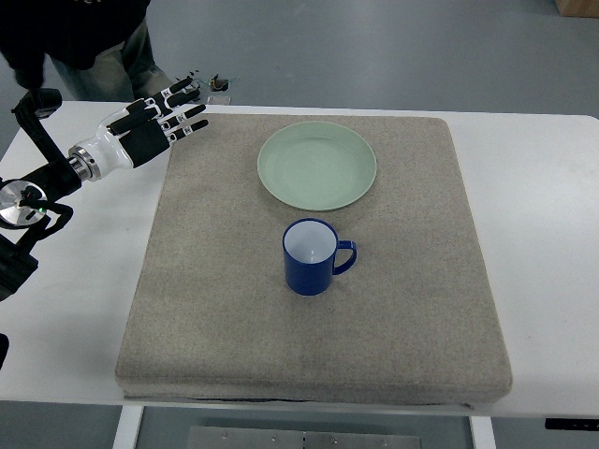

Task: Place cup left of plate with left hand
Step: 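Raise the left hand and open its fingers above the mat, then reach the left hand toward the blue mug's side nearest the robot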

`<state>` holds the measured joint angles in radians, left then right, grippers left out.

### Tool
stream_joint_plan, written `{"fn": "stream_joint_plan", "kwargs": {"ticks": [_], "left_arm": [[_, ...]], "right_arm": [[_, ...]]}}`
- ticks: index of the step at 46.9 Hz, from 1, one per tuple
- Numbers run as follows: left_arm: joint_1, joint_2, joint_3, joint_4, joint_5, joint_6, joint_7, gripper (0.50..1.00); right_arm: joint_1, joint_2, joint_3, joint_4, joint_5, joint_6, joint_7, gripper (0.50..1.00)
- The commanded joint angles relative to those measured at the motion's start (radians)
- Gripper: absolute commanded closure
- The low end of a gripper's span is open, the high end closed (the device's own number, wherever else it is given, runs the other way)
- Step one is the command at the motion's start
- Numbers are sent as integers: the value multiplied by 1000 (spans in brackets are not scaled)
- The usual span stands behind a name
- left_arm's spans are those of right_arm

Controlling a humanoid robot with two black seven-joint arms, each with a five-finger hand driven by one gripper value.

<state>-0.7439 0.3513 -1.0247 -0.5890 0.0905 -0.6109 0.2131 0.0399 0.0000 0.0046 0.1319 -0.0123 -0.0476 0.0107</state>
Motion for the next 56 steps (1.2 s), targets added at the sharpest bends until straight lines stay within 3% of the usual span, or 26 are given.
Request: {"fn": "stream_joint_plan", "kwargs": {"ticks": [1,17,32,38,56], "left_arm": [[4,-8,1,-2,6,0,-1,504],[6,-8,-2,1,-2,0,-18,504],[4,-5,26,11,110,0,-124,504],[4,3,25,-11,244,0,-215,504],[96,66,28,-342,646,0,-386,504]], "right_arm": [[0,0,0,0,0,0,0,566],[0,0,0,0,0,0,0,566],[0,0,0,0,0,0,0,566],[0,0,0,0,0,0,0,566],[0,0,0,0,0,0,0,566]]}}
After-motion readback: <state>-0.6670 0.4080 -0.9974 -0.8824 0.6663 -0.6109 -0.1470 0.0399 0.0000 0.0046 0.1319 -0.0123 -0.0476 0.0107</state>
